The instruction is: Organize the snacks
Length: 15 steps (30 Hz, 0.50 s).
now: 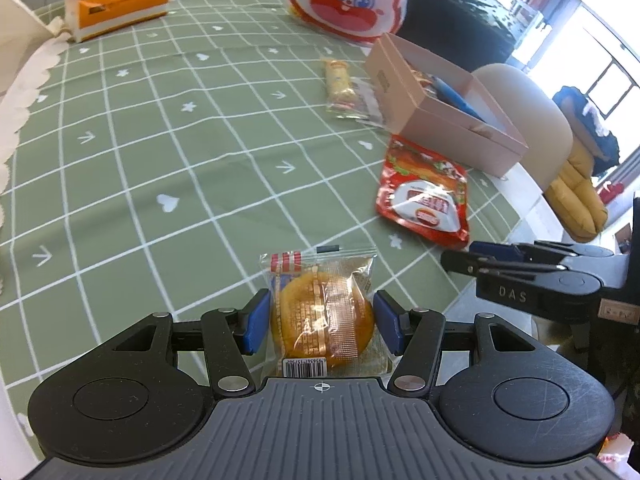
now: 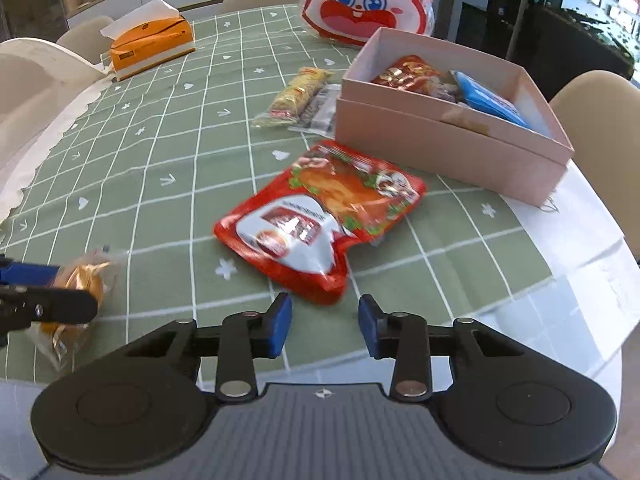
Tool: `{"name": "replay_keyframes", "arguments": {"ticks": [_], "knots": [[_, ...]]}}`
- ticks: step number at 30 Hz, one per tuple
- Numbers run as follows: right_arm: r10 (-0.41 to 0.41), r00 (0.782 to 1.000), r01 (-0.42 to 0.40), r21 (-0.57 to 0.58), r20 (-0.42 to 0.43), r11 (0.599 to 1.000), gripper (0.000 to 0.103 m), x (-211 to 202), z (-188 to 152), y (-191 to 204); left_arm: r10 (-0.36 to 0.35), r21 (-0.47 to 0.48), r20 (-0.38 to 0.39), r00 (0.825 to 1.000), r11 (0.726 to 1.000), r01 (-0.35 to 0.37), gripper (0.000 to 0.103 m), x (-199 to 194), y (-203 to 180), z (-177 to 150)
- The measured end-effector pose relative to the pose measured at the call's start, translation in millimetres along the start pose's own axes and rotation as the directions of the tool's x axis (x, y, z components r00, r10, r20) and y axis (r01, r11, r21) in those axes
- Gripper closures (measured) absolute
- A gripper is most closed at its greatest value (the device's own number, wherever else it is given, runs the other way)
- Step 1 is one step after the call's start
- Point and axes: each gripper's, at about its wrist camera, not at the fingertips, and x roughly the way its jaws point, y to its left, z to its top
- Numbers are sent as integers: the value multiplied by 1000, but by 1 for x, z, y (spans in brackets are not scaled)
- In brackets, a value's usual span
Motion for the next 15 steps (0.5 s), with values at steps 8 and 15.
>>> {"name": "replay_keyframes", "arguments": {"ticks": [8,15], "knots": [[22,999,-26,80,44,996,32,-12,11,-16,3,10,-4,1000,1000,-3,42,6,-3,6],[68,997,-74,306,29,949,25,21,49,-20,29,24,-11,1000,999,-29,42,4,-2,7]]}}
